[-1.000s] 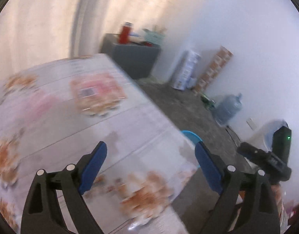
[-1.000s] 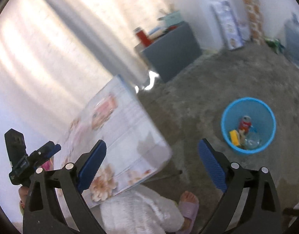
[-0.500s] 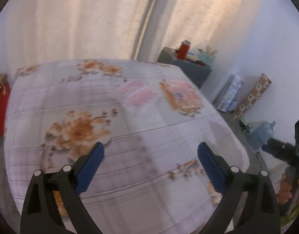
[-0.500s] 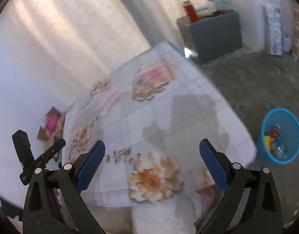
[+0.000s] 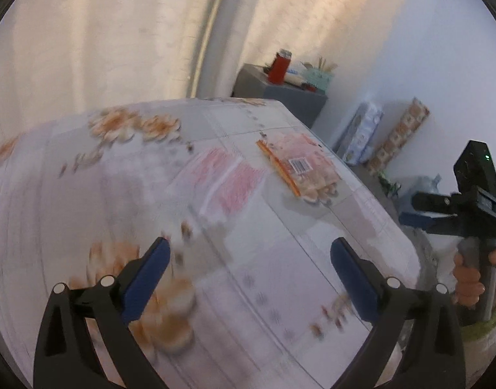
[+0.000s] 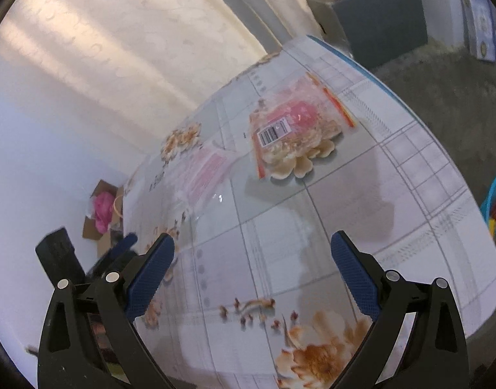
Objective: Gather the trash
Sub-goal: 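Grasp the clear plastic bag with the left tool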
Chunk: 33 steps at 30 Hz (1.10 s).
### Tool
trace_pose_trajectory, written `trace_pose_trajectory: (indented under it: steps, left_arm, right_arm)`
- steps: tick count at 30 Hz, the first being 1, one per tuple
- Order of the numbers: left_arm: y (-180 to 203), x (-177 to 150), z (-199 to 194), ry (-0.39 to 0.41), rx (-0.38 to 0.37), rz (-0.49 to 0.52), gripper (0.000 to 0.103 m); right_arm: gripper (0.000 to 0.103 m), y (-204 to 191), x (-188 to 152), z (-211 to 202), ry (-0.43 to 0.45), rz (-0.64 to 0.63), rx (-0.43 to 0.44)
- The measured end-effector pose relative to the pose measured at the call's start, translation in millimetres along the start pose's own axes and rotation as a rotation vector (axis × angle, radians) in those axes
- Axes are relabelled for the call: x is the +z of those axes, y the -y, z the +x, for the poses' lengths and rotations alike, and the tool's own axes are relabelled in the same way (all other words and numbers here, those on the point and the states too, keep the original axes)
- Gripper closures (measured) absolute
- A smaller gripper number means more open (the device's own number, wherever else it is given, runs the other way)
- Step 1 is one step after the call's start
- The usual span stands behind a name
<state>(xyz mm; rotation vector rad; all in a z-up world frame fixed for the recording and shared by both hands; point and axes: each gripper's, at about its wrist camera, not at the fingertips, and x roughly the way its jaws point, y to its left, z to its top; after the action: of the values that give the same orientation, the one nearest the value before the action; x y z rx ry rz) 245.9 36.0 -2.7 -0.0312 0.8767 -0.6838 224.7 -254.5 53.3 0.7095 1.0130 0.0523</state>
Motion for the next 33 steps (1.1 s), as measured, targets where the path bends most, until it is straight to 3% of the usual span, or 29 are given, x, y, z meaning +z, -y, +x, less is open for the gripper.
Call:
trace_pose_trajectory:
  steps: [5, 8, 14, 19, 22, 27, 30, 33]
  left_arm:
    - [-5, 41, 49, -0.069, -0.008, 0.085, 0.006]
    - [-8, 59, 95, -0.158, 0.058, 0.162, 0.006]
    - [-16, 67, 152, -0.31, 0.085, 0.177, 0.006]
    - [-11, 64, 158, -0.304, 0.118, 0.215, 0.008]
    - [-6, 59, 154, -0.299, 0.166, 0.238, 0.021]
    - [-5, 51, 139, -0.291, 0.22, 0.222, 0.055]
    - [-9, 45, 129, -0.292, 0.237, 0.198, 0.067]
    - [-18, 35, 113, -0.285, 0.229, 0.14, 0.071]
  right_arm:
    - [0.01, 8, 2, 13, -0.024, 0.017, 0.009]
    - [0.01, 11, 2, 17, -0.043, 0.011, 0.002]
    - [0.01, 21, 4, 15, -0.045, 0.014, 0.006]
    - [0.01, 29, 5, 12, -0.042, 0.026, 0.02]
    - [0.01, 31, 2, 9, -0.04, 0.032, 0.031]
    - [0.01, 32, -2, 7, -0.033, 0.033, 0.036]
    - [0.01, 29, -5, 1, -0.022, 0.026, 0.031]
    - [0.01, 25, -4, -6, -0.005, 0.019, 0.023]
